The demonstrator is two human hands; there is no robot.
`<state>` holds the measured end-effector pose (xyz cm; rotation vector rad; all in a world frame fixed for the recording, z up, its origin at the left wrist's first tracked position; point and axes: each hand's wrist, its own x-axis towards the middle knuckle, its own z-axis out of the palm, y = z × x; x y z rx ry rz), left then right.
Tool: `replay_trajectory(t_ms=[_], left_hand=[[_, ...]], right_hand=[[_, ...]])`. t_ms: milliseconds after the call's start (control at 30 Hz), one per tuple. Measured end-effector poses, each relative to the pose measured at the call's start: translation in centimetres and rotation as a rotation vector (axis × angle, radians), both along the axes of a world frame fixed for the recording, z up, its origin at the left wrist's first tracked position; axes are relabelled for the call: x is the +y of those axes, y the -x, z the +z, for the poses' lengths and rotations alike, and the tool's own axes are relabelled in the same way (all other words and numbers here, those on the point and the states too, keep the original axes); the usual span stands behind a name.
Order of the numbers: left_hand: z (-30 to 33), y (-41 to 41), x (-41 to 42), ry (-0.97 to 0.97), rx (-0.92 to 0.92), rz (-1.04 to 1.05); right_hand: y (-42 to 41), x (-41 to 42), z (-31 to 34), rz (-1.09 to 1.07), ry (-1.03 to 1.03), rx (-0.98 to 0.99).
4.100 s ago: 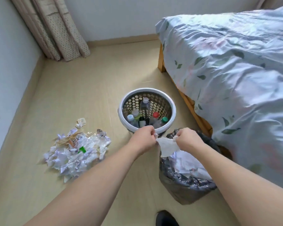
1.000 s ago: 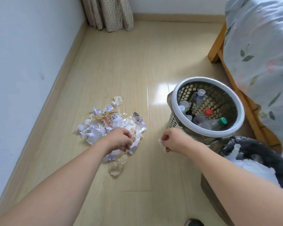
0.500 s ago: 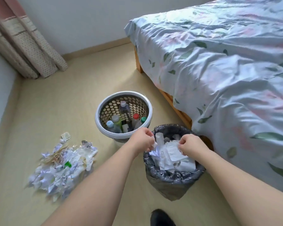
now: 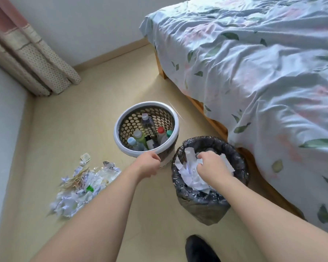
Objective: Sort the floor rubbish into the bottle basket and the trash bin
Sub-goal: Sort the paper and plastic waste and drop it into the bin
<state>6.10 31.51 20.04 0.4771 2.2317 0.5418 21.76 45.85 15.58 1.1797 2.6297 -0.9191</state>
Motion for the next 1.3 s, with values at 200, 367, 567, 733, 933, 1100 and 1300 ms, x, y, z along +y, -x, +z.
replay_trajectory(t_ms=[200,367,567,733,933,1100,1300], left_hand=[[-0.6,4.5,-10.9,0.019,-0.036,0.178],[-3.1,8.2,-22.5,0.118,-0.016,0.243],[-10.3,9.8,-32.3,0.22,-0.037,0.27],[-18.6,9.8,-35.1,0.207,-0.076,0.337],[-24.4,10.5,-36.5,0.23,-0.047,0.512],[-27.9,11.5,-38.3,0.121,0.043,0.677],[-29.8,10.7,-38.0,-0.023,0.115,0.689]], right_hand=[[7.0,-8.2,0.5,0.31,0.022,0.055],[13.6,-16.9,-0.3,0.563,0.185,-0.108],[20.9,-25.0,-2.7,0.778,0.198,-0.453],[24.1,-29.4,-8.9,0.56,0.377,-0.475],[23.9,-33.9,-18.5,0.273,0.574,-0.454],[23.5,-36.1,-23.5,0.14,0.629,-0.342],[22.3,-35.1,-24.1,0.124,0.578,-0.379]])
